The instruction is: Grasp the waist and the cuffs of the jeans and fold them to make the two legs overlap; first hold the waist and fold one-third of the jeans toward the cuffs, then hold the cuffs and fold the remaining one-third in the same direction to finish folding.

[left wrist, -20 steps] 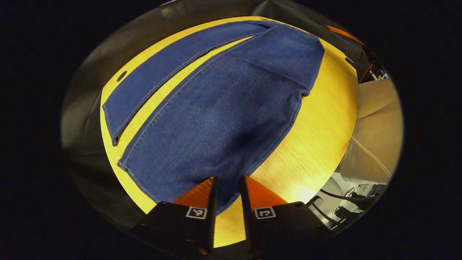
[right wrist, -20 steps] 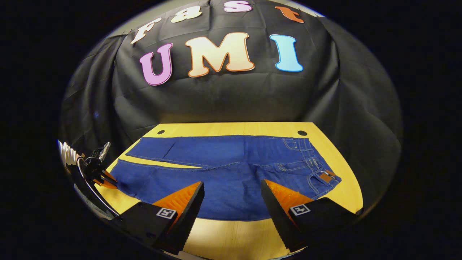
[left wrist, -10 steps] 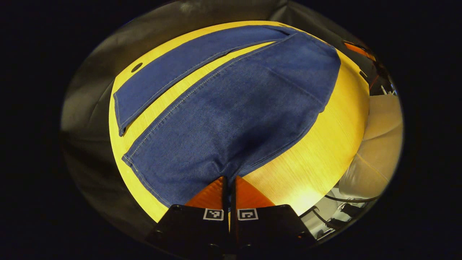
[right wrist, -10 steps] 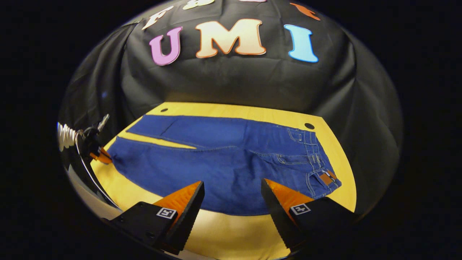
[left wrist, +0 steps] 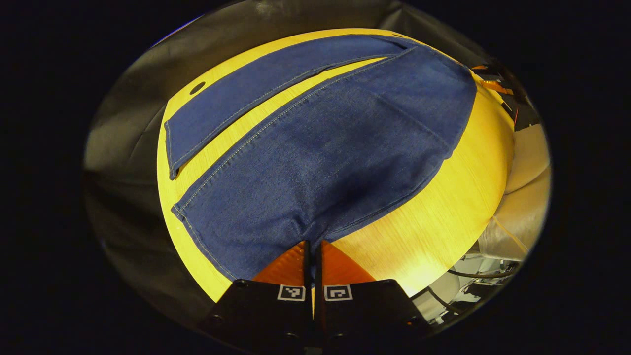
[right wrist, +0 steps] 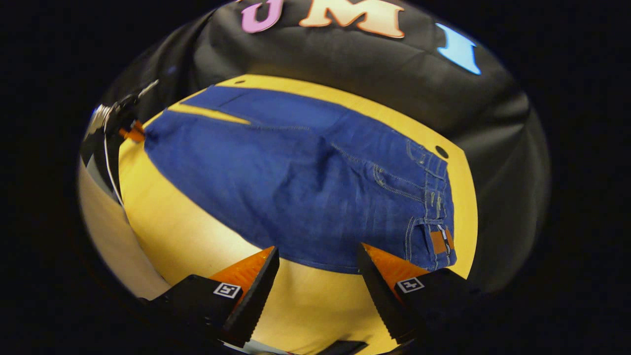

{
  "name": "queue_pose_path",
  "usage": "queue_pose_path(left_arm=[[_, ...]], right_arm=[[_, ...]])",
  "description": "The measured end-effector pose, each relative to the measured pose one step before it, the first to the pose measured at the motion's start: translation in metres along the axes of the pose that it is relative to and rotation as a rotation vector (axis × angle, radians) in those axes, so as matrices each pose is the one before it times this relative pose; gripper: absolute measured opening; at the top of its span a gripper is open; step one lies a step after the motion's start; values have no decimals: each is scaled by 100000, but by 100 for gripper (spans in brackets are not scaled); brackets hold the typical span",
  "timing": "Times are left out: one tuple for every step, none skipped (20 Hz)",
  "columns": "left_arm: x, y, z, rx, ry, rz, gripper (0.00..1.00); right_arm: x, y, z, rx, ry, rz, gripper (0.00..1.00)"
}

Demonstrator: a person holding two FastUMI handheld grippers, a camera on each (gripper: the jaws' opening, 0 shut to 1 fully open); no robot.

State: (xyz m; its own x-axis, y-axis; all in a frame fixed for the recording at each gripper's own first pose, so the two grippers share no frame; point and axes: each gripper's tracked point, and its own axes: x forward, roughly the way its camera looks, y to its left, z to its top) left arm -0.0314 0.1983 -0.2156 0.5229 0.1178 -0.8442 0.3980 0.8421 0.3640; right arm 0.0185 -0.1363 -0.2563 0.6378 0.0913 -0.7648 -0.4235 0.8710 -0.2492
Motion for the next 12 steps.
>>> queue_pose_path(left_arm=[[-9, -24, -17, 221, 322, 71, 0], [-52, -73, 60, 50, 377, 154, 1], [34, 79, -78, -203, 264, 54, 1], [51, 31, 3, -515, -162, 34, 0], [40, 41, -40, -773, -149, -28, 0], [-23, 15, 54, -851, 91, 24, 0], [-11, -108, 1, -628, 316, 56, 0], [2, -14, -13, -79, 714, 16, 0], [-40, -2, 58, 310, 642, -127, 0], [160, 91, 29, 352, 758, -229, 0], [-81, -16, -41, 223, 418, -373, 0], [4, 5, 27, -42, 502, -467, 0]], right_arm=[[362, -84, -476, -2238, 2404, 2141, 98], [402, -38, -152, -1765, 1457, 2268, 98], [325, -103, -51, -1264, 1051, 1734, 98], [210, -78, -237, -198, 1774, 1650, 100], [396, -3, -112, 482, 1427, 1816, 98], [532, -74, -142, 466, 1256, 1721, 98], [316, -11, -187, 405, 1611, 1537, 98], [15, 91, -176, 437, 923, 1701, 98], [-288, -90, 197, 292, -573, 603, 98], [561, -32, -166, 420, 488, 1182, 98], [14, -69, 65, -429, -471, 559, 98], [-72, 23, -22, -842, 416, 549, 98]])
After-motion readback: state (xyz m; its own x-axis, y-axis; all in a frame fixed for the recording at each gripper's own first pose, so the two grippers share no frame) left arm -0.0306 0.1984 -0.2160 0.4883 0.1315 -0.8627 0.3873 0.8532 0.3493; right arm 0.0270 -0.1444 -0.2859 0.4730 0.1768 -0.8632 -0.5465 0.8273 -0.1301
